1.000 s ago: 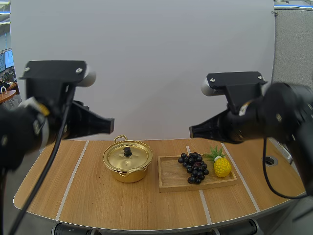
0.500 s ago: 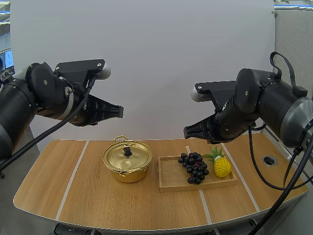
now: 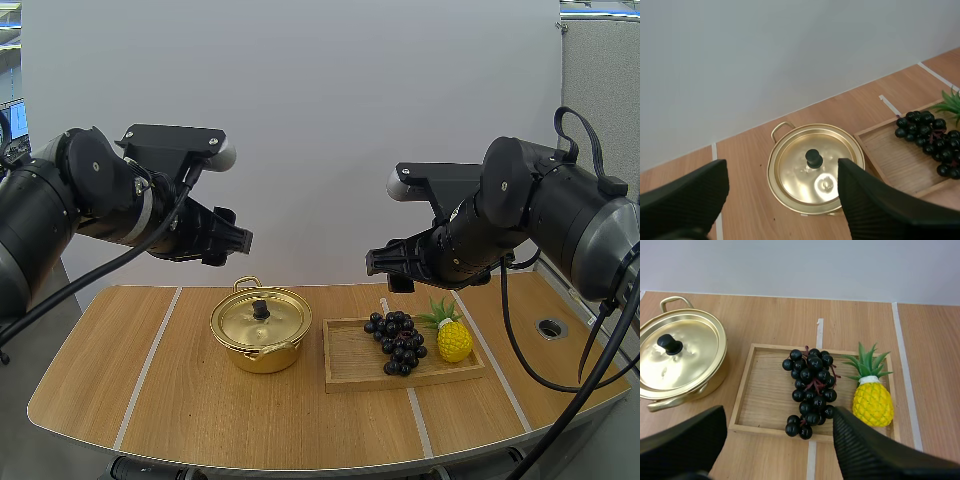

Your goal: Open the pot, put the grape inside, and close it

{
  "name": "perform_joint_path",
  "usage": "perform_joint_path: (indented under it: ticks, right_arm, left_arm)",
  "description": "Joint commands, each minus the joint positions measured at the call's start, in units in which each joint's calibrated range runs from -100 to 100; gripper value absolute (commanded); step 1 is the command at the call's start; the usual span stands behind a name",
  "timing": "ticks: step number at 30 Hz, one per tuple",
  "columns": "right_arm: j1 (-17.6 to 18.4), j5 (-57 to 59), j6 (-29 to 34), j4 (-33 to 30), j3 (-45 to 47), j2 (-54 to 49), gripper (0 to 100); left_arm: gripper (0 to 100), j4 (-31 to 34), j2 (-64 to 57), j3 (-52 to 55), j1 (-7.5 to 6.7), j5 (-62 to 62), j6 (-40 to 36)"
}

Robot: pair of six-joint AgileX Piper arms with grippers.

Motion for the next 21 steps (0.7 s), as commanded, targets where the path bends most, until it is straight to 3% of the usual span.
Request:
perform_joint_path:
  ticks: [1,21]
  right_arm:
    - [-0.2,-1.1,-0.2,0.2,-0.5,-0.2,100]
    - [-0.2,1.0,-0.2,0.6,-0.5,-0.2,100]
  left_arm:
    - [100,-8.3,1.8,-0.5,0.07,0.2,11.3]
    - [100,-9.1,39.9,-19.8,-0.47,11.9,17.1]
